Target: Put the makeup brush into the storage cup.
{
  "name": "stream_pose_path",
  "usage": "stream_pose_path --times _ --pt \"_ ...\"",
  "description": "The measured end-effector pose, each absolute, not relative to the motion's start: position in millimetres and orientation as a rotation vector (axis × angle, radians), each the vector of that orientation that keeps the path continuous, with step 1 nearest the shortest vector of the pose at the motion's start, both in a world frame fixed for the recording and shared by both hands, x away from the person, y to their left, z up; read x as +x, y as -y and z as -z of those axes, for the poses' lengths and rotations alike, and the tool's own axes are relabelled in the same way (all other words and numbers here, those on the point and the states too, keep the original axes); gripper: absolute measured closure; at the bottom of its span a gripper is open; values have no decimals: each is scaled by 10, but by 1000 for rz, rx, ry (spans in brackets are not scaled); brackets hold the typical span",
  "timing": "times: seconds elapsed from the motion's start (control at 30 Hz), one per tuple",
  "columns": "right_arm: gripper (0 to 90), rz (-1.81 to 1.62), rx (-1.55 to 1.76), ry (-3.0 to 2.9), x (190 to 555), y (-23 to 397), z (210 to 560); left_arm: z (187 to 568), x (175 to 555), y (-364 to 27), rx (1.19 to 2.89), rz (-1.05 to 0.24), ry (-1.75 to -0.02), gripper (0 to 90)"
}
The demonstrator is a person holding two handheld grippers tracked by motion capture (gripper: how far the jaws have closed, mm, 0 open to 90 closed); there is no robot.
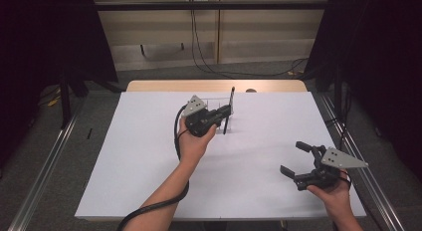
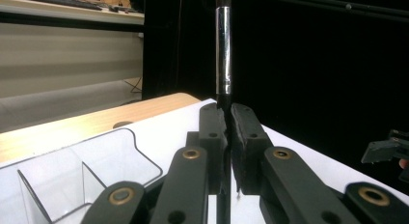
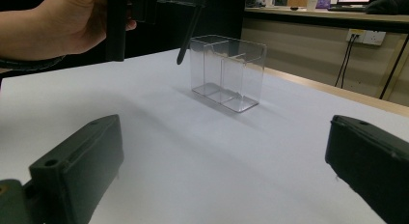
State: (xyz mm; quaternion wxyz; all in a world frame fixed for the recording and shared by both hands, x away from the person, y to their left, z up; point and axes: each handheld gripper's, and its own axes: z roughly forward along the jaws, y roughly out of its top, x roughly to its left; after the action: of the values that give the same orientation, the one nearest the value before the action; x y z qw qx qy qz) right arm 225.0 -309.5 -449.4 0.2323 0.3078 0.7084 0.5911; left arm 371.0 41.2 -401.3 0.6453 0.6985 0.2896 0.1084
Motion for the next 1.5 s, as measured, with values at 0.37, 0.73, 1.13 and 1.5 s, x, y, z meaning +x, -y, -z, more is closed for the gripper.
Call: stream_pose_path --times 0.37,0.73,1.13,1.5 --pt "0 -1624 846 -1949 2249 3095 4495 4023 3773 -411 1565 -244 -666 842" --pt "0 -1624 846 -1945 2247 3103 4494 4012 3842 -431 1540 -252 -672 841" --pt "0 -1625 847 -1944 2246 3106 4493 3996 3904 -433 1534 -270 -678 842" --pt "0 -1625 847 -1943 2246 3108 4493 3989 3966 -433 1535 -286 -686 841"
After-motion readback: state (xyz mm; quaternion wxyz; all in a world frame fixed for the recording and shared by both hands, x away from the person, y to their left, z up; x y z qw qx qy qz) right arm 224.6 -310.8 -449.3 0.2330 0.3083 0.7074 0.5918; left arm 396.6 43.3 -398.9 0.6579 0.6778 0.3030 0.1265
